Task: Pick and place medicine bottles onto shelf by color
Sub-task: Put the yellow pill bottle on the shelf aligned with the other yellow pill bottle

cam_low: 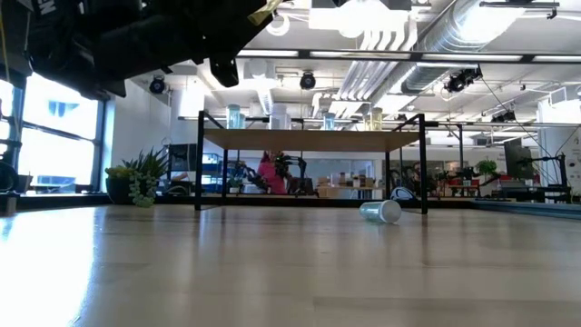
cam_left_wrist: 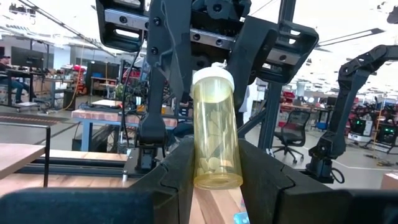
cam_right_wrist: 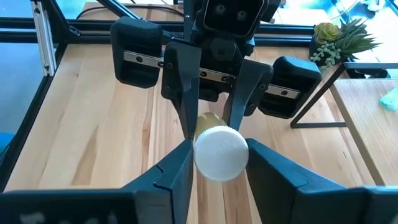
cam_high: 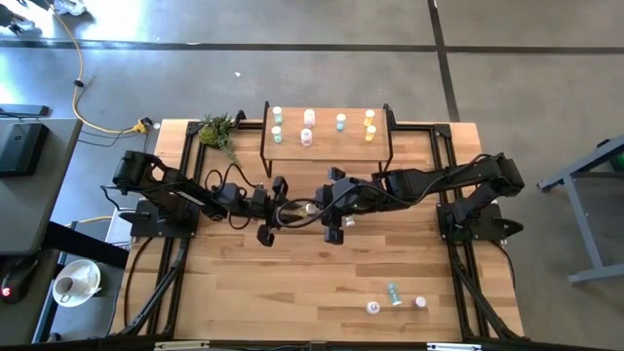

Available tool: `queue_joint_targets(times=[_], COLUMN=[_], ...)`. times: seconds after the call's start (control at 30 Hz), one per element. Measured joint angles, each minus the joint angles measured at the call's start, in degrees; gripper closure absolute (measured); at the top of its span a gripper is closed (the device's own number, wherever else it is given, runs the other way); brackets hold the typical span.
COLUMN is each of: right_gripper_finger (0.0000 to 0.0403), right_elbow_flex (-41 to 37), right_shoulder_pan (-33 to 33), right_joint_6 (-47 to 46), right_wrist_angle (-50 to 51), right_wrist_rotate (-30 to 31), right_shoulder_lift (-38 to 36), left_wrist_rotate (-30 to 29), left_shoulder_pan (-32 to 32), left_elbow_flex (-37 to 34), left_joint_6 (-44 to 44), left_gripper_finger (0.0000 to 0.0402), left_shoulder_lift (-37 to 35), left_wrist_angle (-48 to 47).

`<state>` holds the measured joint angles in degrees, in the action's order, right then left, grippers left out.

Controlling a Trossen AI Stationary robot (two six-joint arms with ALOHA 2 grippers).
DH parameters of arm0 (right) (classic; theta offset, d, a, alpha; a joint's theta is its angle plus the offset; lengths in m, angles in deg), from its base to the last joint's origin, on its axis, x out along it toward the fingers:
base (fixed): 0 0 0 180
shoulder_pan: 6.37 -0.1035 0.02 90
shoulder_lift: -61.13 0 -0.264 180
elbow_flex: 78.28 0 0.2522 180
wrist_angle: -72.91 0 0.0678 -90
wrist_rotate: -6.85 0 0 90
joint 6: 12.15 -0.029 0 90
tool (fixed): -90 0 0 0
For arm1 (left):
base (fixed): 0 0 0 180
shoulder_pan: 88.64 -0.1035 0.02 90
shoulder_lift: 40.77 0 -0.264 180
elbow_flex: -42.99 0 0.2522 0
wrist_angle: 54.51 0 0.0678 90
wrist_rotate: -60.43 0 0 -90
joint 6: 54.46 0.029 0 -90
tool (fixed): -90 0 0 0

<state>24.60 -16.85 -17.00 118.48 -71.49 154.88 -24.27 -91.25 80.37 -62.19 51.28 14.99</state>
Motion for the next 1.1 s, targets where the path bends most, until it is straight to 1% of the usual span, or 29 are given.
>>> queue_joint_targets(times=[0.17, 0.4, 0.6, 0.73, 0.97, 1.1], right_gripper_finger=[0.0301, 0.0292, 0.0295, 0.0296, 0.0296, 0.0296], right_elbow_flex=[0.0, 0.0, 0.0, 0.0, 0.0, 0.0], right_shoulder_pan=[0.3, 1.0, 1.2, 1.2, 1.2, 1.2], right_joint_6=[-0.3, -0.5, -0.5, -0.7, -0.7, -0.9], right_wrist_angle=[0.0, 0.1, 0.6, 1.3, 2.6, 4.9], right_wrist_rotate=[0.0, -0.8, -0.9, -0.8, -0.8, -0.7], right_shoulder_lift=[0.0, 0.0, 0.0, 0.0, 0.0, -0.2], left_wrist_rotate=[-0.2, -0.8, -1.7, -1.7, -3.0, -3.2], left_shoulder_pan=[0.0, 0.0, 0.0, 0.0, 0.0, -0.1], left_elbow_flex=[0.0, 0.0, 0.0, 0.0, 0.0, 0.0], left_joint_6=[0.0, -0.2, -0.1, 0.0, 0.4, 0.4], left_gripper_finger=[0.0307, 0.0307, 0.0301, 0.0279, 0.0216, 0.0188], left_shoulder_lift=[0.0, 0.0, 0.0, 0.0, -0.1, -1.8], left_wrist_angle=[-0.1, -0.1, -0.3, -0.4, -2.0, -3.0])
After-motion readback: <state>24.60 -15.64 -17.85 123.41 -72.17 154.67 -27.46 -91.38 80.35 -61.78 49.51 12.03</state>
